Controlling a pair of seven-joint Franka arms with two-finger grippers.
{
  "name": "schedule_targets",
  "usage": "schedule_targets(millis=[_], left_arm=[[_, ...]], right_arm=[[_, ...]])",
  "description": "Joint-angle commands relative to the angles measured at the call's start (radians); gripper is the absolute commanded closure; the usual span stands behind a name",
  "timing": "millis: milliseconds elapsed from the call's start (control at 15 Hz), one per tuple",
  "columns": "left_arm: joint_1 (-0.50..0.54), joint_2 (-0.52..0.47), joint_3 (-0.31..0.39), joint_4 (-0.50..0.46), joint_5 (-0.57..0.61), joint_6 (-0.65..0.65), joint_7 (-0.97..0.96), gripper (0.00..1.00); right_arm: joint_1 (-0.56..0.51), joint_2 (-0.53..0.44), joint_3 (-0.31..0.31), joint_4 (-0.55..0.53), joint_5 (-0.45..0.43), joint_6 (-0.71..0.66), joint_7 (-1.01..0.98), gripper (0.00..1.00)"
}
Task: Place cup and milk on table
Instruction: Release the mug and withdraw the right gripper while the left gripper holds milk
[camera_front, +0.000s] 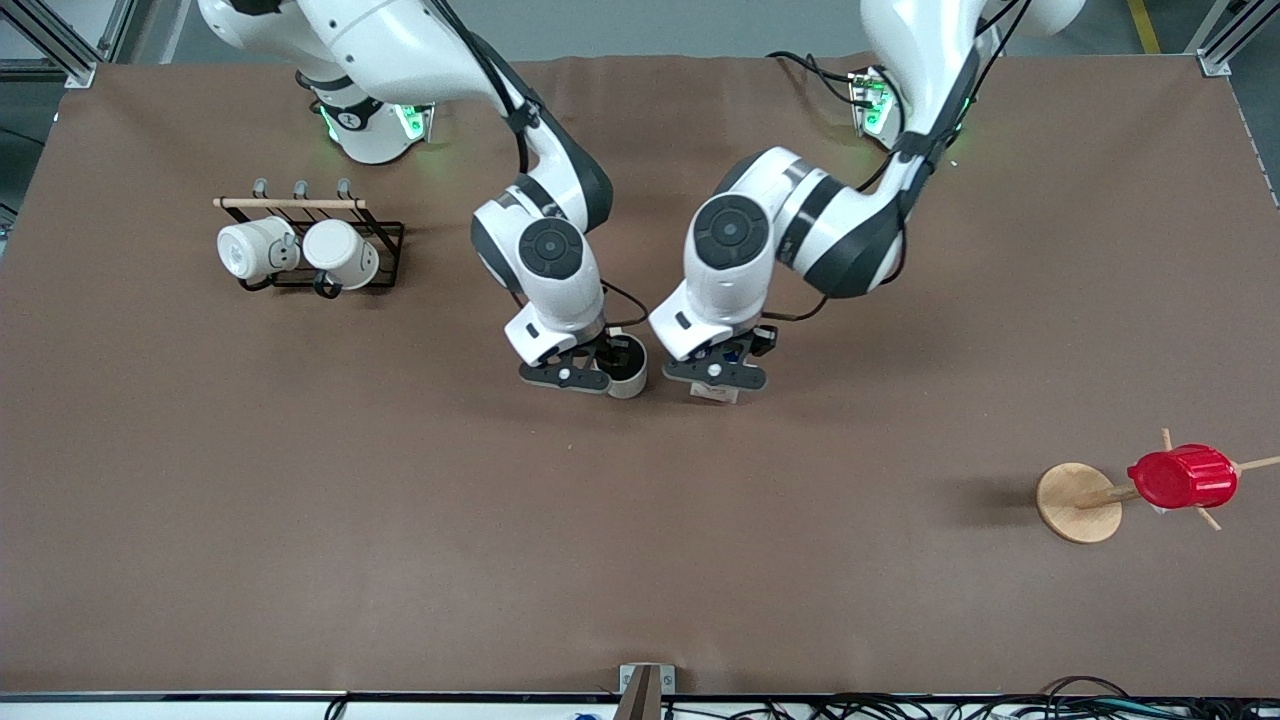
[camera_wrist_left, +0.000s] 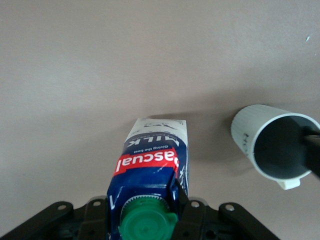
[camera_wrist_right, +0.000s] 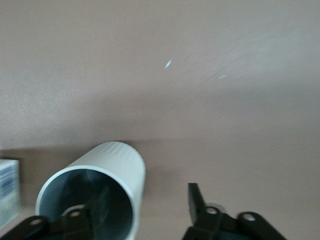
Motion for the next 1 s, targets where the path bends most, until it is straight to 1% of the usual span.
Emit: schedule_targets(millis=[0, 267, 467, 667, 733, 800, 867, 933], left_arm=[[-0.039, 0.078, 0.014, 0.12, 0.019, -0.064, -0.073, 0.89], [-0.042, 0.085, 0.006, 0.128, 0.011, -0.072, -0.122, 0.89], [-0.05, 0.117, 0.004, 0.154, 0.01, -0.06, -0.191, 0.86], [-0.049, 0.112, 0.004, 0.153, -0.004, -0.061, -0.195, 0.83], [-0.046, 0.111, 0.004, 0.151, -0.022, -0.061, -0.196, 0.8], [-0.043, 0.109, 0.004, 0.15, -0.029, -0.061, -0.195, 0.73], [-0.041, 0.108, 0.004, 0.15, -0.027, -0.064, -0.193, 0.56], [-0.042, 0.103, 0.006, 0.15, -0.024, -0.064, -0.186, 0.35]], right_arm=[[-0.099, -0.15, 0.013, -0.032, -0.01, -0.14, -0.124, 0.0], [-0.216, -0.296, 0.01, -0.025, -0.012, -0.301, -0.238, 0.0], [-0.32, -0.398, 0.009, -0.021, -0.013, -0.389, -0.373, 0.0], [-0.42, -0.497, 0.007, -0.016, -0.019, -0.481, -0.486, 0.0], [-0.472, -0.523, 0.009, -0.004, -0.025, -0.522, -0.572, 0.0], [-0.515, -0.537, 0.01, 0.017, -0.027, -0.557, -0.644, 0.0], [-0.55, -0.544, 0.009, 0.043, -0.027, -0.588, -0.699, 0.0], [-0.589, -0.546, 0.009, 0.066, -0.027, -0.62, -0.745, 0.0]])
